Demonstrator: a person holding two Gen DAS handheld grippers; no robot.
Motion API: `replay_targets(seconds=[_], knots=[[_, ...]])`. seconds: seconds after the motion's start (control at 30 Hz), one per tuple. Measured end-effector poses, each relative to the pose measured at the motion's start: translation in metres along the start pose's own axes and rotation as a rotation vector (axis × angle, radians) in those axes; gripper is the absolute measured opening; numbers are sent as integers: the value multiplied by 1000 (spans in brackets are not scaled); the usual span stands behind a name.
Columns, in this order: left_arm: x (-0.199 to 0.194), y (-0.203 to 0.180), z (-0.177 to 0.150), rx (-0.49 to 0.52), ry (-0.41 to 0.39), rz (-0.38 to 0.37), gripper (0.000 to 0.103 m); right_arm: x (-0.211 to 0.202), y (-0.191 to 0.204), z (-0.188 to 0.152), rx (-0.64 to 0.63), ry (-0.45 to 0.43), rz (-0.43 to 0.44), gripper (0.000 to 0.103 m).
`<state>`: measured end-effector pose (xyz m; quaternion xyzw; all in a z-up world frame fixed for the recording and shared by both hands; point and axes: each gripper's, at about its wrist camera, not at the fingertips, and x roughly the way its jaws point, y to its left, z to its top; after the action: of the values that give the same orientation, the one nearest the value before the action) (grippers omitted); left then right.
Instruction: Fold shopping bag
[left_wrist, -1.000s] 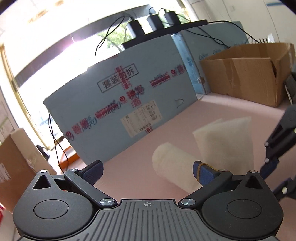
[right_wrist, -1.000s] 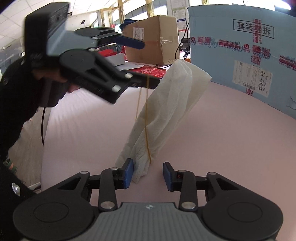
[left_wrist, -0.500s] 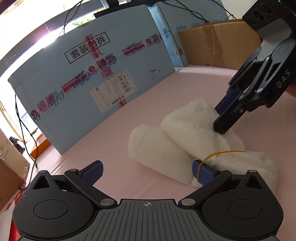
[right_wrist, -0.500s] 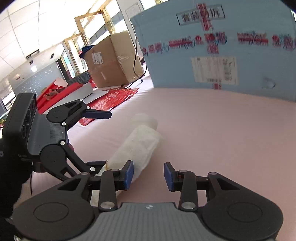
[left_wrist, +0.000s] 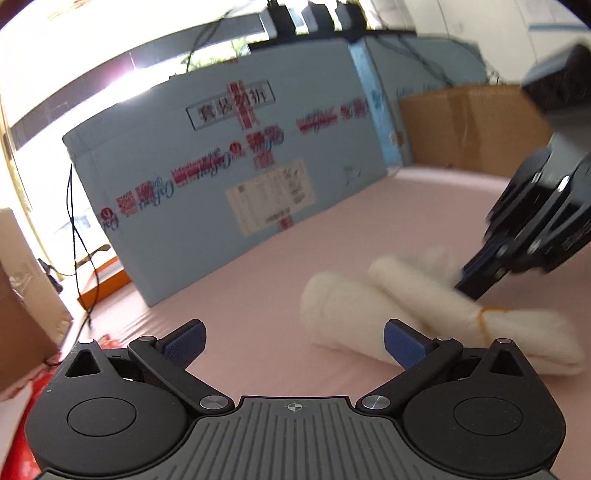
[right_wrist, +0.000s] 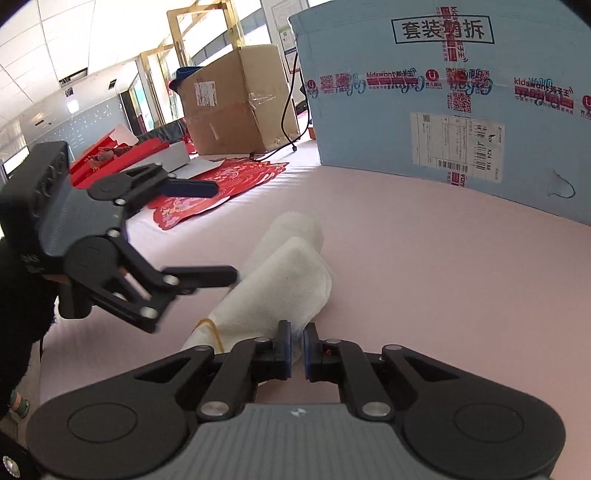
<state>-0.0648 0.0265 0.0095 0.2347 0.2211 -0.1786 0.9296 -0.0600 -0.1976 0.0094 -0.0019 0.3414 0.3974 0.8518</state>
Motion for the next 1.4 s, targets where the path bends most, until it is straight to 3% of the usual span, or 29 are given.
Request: replay_targets(seconds=[0.3,0.43,0.5,0.6,0.67,0.73,0.8,0.83,0.93,1.0,1.07,1.2,1.33,1.4], knots=[[5,14,-8,-72,15,-62,103,13,16,22,-46,-32,115,7],[-1,18,-8,-35,22,-37,103,17,21,24,-94,-11,99,7],[-17,23,-4,-25,-21,58,103,17,23,21,-123,3,84,9],[-42,18,10,-8,-154,48,103,19,25,20,-124,-1,84,10],[-42,8,18,53,-166,13,103,18,29,20,-137,-9,65,16],[-27,-1,19,124,-111,10,103,11,33,18,-137,-23,20,42],[-14,-4,15,145,-58,14,103,-6,31,13,-103,-53,-26,59],[-13,-4,12,134,-54,10,103,-16,30,9,-75,-74,-27,60],[-20,-2,12,135,-61,20,103,-34,27,-8,26,-81,8,54],[-28,-3,13,162,-76,37,103,-32,33,-20,28,-33,4,41],[-40,-8,15,197,-108,44,103,-26,42,-26,-4,-21,-29,39],[-69,-38,21,397,-124,-35,103,-21,57,-28,-88,-41,-72,38],[-62,-66,18,613,-23,-74,103,-20,65,-32,-144,-52,-103,38],[-57,-69,22,632,-10,-79,103,-20,68,-35,-159,-56,-115,38]])
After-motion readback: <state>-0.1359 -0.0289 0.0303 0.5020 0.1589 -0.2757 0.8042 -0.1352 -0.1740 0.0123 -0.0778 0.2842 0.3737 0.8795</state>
